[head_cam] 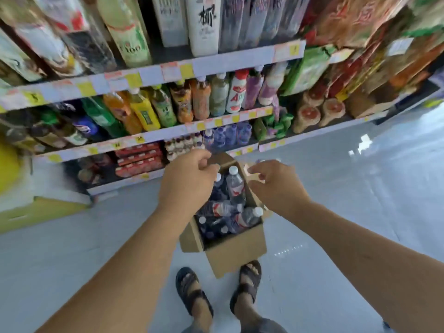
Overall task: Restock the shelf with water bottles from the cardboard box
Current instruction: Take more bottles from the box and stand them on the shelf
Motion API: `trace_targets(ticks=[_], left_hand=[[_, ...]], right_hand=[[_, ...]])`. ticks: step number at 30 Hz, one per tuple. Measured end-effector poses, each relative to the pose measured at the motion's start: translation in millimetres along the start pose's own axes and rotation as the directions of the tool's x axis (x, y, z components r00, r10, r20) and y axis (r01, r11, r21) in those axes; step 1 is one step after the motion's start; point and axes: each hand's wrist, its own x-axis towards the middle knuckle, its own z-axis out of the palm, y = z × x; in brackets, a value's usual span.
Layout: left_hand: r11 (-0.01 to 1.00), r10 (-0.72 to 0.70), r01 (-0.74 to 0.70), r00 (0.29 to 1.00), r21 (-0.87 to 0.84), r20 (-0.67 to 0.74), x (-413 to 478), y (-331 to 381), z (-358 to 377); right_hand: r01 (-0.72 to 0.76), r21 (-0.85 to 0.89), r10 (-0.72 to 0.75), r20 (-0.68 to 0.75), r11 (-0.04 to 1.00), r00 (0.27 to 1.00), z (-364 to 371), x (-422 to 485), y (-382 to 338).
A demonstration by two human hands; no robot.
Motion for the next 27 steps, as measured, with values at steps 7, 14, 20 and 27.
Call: trace_targets(ticks=[7,14,20,27], left_hand=[[0.991,-0.131,0.13,0.988,0.019,0.087,14,-104,101],[0.985,-0.173,0.172,0.981,0.026,0.088,23,-133,132],[0.985,-0.144,0.159,0.972,-0.065,0.184,5,-83,94],[0.948,0.093,0.083,0.852,-0.308,0.516,-39,35,-30]], right_hand=[[-0.174,-0.2,0.226,0.272,0.964,0.936,152,23,135],[-0.119,-0.143,0.147,0.212,0.983,0.966,184,29,156],[0.092,-0.122,-0.072,0.157,0.988,0.985,92,9,82],[0.303,-0.055,-0.295,0.112,0.952,0.949,-133,-34,-71]])
